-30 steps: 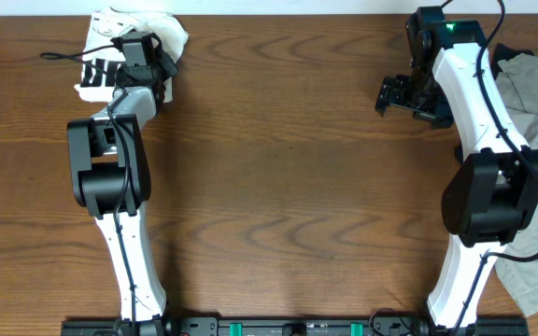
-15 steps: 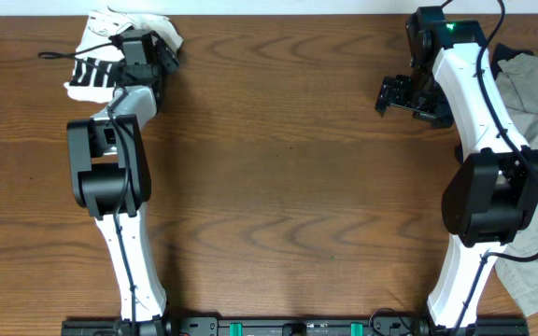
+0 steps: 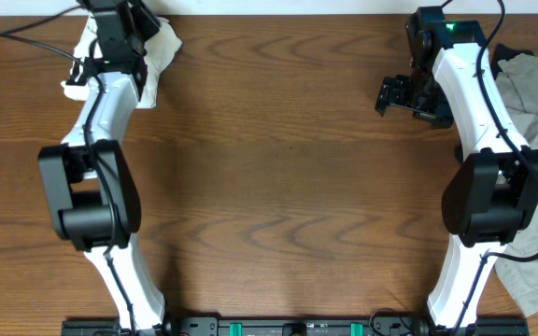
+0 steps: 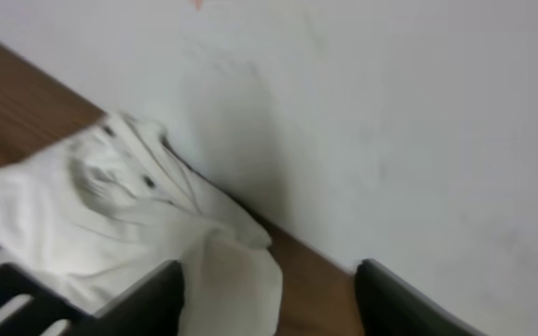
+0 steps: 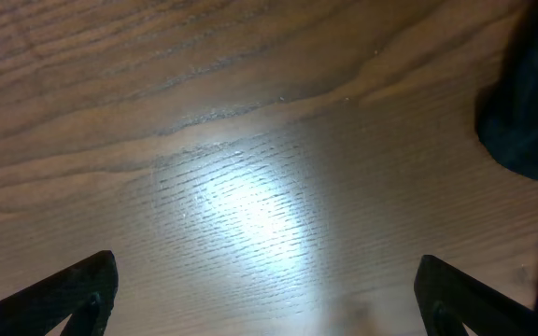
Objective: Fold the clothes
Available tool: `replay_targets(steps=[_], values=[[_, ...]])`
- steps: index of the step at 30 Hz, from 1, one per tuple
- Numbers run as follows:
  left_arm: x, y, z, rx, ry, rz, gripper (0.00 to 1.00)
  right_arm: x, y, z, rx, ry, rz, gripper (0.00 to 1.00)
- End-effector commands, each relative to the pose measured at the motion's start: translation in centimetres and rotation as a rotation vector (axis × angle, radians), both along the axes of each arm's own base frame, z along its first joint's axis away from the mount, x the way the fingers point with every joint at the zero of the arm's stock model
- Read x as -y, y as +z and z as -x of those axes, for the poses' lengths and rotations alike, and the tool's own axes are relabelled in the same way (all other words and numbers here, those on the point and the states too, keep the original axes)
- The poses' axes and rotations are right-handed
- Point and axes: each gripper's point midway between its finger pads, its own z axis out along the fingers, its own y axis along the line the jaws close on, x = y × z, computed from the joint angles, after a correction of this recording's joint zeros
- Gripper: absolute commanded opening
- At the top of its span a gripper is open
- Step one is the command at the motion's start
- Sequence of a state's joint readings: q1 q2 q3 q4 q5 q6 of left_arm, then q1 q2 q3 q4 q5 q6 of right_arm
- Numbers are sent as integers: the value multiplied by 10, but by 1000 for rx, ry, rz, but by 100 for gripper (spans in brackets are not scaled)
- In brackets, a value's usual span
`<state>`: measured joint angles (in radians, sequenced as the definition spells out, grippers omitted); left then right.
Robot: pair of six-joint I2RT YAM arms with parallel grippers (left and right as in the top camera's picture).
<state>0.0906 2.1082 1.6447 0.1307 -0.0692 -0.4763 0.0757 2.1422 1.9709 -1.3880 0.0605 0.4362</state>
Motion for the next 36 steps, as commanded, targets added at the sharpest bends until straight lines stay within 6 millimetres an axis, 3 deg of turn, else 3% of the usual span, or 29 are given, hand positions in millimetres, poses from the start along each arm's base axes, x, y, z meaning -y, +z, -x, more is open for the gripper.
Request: replay_targets(steps=[1, 3, 9, 15, 18, 24, 31, 36], values=[[-43, -21, 16, -90, 131, -63, 24, 3, 7, -3, 22, -1, 10, 99], [-64, -39, 25, -162, 145, -89, 6, 3, 7, -3, 22, -1, 9, 99], [-131, -99, 58, -331, 245, -68, 6, 3, 7, -3, 22, 0, 10, 99], [-167, -140, 79, -413, 297, -29, 6, 3, 7, -3, 22, 0, 10, 99], [-173, -146, 80, -410, 304, -31, 6, 3, 7, -3, 22, -1, 9, 99], [-162, -132, 58, -323, 203, -37, 6, 3, 7, -3, 22, -1, 10, 99], [-164, -124, 51, -299, 167, -100, 6, 3, 7, -3, 22, -1, 10, 99], [-164, -136, 51, -346, 108, -184, 6, 3, 7, -3, 22, -1, 9, 99]])
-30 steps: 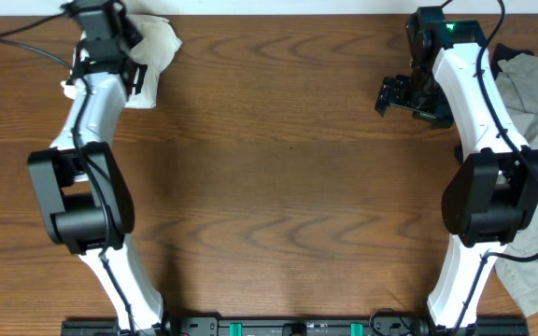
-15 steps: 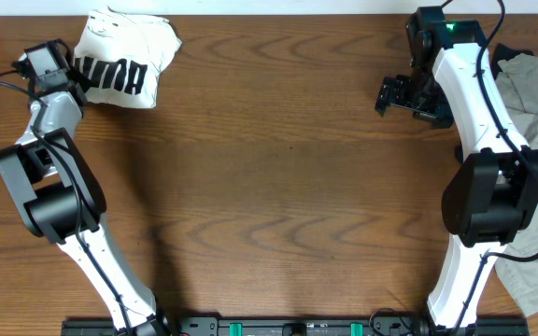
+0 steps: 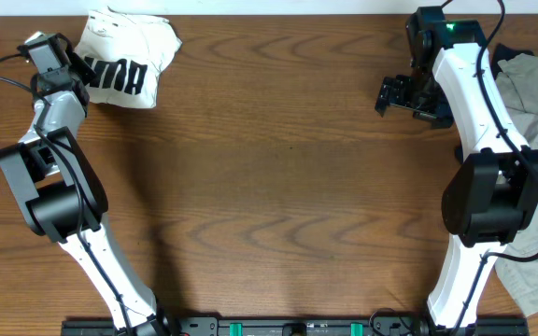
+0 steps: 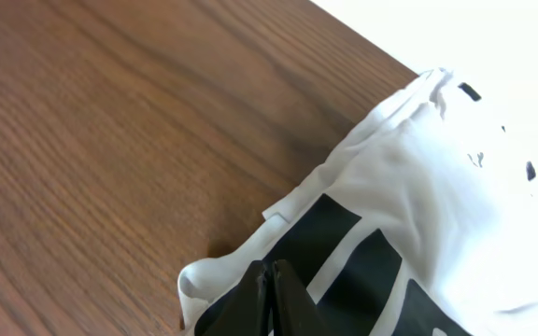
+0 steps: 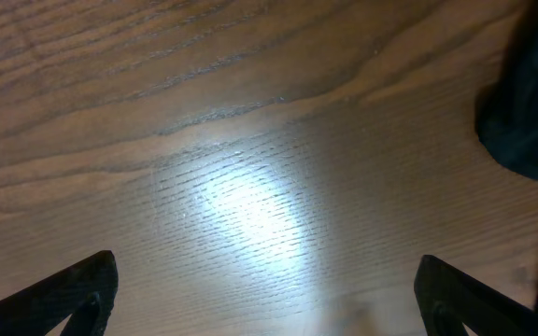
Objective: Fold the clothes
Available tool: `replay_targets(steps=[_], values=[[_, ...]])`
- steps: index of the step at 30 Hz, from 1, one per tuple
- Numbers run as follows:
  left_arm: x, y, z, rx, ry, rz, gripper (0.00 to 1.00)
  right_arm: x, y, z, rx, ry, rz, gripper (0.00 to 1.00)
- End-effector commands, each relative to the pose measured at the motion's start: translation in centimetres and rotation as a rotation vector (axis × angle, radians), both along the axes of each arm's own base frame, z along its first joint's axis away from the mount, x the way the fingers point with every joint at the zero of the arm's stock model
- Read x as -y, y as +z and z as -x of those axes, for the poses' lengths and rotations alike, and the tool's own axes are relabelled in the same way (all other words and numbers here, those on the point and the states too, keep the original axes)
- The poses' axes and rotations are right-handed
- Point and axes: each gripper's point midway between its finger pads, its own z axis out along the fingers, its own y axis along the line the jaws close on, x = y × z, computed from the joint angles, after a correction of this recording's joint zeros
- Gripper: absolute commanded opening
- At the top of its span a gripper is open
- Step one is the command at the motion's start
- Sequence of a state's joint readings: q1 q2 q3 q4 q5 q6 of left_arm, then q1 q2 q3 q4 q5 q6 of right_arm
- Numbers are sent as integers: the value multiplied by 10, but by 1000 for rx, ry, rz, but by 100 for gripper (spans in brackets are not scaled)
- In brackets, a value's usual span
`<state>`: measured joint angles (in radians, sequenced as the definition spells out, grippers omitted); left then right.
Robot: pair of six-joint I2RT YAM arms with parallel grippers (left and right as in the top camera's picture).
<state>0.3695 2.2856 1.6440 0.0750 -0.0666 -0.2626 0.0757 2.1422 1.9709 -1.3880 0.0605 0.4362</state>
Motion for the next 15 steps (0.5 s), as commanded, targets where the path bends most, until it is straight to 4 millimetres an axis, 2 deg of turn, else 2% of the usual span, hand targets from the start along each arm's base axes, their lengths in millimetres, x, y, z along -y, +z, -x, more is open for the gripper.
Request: replay_targets(steps=[1, 4, 15], values=[[1, -21, 2, -69, -65, -52, 6, 3, 7, -3, 22, -1, 10, 99], [2, -35, 5, -96, -66, -39, 6, 3, 7, -3, 22, -1, 10, 99], [5, -45, 11, -136, -67, -22, 6, 3, 7, -3, 21, 0, 9, 99]])
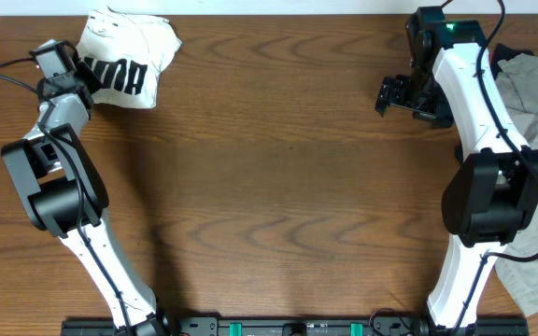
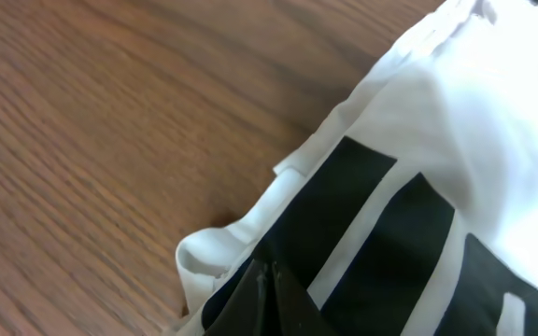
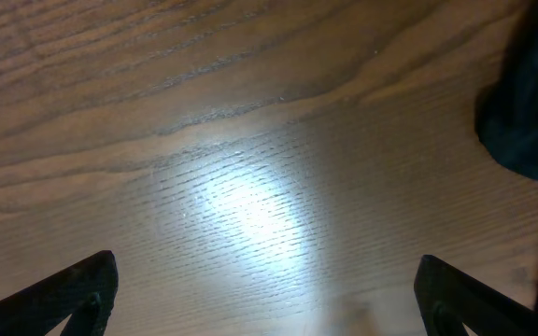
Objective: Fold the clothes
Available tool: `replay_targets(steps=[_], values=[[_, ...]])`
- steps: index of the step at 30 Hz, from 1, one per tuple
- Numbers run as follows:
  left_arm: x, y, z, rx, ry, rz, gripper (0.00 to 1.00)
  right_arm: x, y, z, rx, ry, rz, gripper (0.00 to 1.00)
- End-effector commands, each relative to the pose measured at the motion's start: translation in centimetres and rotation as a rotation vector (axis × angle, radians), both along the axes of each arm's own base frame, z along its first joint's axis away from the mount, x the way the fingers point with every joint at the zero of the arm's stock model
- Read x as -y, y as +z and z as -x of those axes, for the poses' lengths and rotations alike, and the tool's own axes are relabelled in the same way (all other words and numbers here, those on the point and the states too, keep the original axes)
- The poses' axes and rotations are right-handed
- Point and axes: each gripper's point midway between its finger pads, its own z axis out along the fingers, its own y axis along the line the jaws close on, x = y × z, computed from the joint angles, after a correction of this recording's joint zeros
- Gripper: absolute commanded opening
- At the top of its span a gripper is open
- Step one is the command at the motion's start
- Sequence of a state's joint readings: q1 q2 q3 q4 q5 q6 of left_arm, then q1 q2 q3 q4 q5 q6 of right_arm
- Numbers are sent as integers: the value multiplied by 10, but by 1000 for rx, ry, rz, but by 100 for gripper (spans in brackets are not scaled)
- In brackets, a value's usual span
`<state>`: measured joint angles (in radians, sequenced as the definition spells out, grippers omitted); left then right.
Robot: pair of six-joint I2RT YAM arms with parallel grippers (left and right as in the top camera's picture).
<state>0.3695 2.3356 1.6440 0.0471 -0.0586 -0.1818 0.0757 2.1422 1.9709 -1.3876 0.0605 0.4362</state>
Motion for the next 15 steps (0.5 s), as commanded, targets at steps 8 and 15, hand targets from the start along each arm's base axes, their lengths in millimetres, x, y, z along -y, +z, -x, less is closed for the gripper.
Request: replay_targets(steps=[8, 15], values=[[6, -35, 18, -119, -9, 32, 6, 3, 7, -3, 21, 0, 10, 99], [11, -60, 31, -196, -9, 63, 6, 3, 7, -3, 22, -1, 10, 99]])
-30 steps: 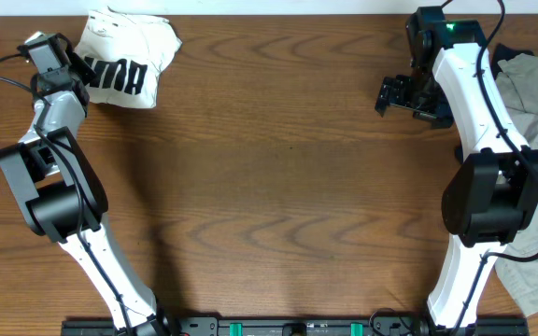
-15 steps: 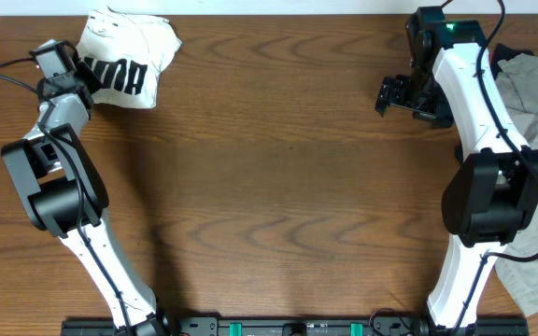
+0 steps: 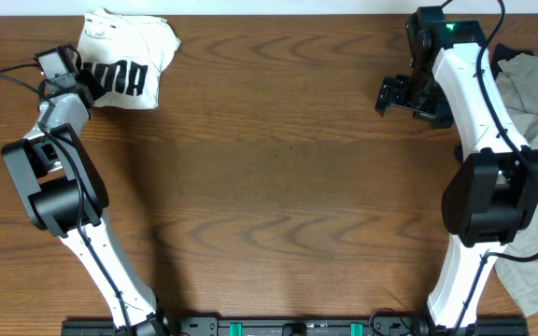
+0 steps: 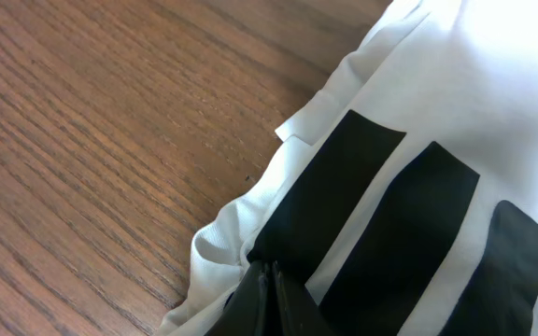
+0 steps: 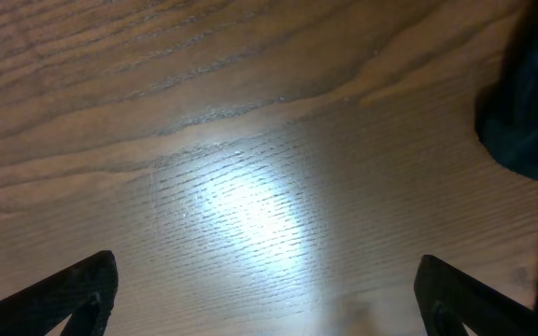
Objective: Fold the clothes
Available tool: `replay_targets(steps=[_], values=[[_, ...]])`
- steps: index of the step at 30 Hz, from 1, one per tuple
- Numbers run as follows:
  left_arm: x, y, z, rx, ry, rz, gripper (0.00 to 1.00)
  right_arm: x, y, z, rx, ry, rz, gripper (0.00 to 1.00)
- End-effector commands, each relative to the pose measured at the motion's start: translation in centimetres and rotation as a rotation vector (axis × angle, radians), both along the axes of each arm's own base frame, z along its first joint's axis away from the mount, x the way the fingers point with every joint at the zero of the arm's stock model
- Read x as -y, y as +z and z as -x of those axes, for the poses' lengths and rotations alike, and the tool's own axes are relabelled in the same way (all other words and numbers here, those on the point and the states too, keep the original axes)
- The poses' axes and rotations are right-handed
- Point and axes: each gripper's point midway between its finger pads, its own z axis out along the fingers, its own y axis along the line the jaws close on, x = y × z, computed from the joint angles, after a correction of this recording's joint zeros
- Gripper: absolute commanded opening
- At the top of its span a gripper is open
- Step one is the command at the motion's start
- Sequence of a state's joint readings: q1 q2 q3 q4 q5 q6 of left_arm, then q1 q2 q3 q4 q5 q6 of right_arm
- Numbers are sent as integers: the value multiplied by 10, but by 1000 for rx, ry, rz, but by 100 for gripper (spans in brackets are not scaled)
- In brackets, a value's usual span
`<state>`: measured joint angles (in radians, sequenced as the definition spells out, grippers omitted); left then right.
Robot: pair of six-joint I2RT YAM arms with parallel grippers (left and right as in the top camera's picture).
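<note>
A folded white T-shirt (image 3: pixel 124 58) with black lettering lies at the table's back left corner. In the left wrist view its black print (image 4: pixel 390 215) fills the right half, and its rumpled white edge (image 4: pixel 218 247) sits just ahead of the fingertips. My left gripper (image 3: pixel 82 82) (image 4: pixel 271 297) is shut, fingers pressed together, tips touching the shirt's left edge with no cloth visibly between them. Far off at the back right, my right gripper (image 3: pixel 395 93) (image 5: pixel 269 299) hangs open above bare wood, holding nothing.
A pile of grey-green clothes (image 3: pixel 535 84) lies at the right edge behind the right arm, with more cloth at the front right. A dark blurred shape (image 5: pixel 530 112) shows at the right of the right wrist view. The wall runs along the table's back edge.
My left gripper, still shut, has moved a little further in against the shirt's left edge, which looks slightly more bunched. The right arm has not moved.
At first my left gripper was open over the shirt at the back wall, with the arm covering much of it. Then it was shut, left of the shirt, which lay folded print-up. It has since come closer until its tips touch the edge.
</note>
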<state>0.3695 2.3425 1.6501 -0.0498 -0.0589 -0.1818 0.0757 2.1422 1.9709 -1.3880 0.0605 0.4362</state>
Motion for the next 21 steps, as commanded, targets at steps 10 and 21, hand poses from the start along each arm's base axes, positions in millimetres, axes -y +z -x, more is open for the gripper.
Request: replay_targets(steps=[10, 21], values=[[8, -48, 25, -137, 10, 52, 6, 3, 7, -3, 22, 0, 10, 99], [-18, -36, 40, -191, 118, -76, 6, 3, 7, -3, 22, -1, 9, 99]])
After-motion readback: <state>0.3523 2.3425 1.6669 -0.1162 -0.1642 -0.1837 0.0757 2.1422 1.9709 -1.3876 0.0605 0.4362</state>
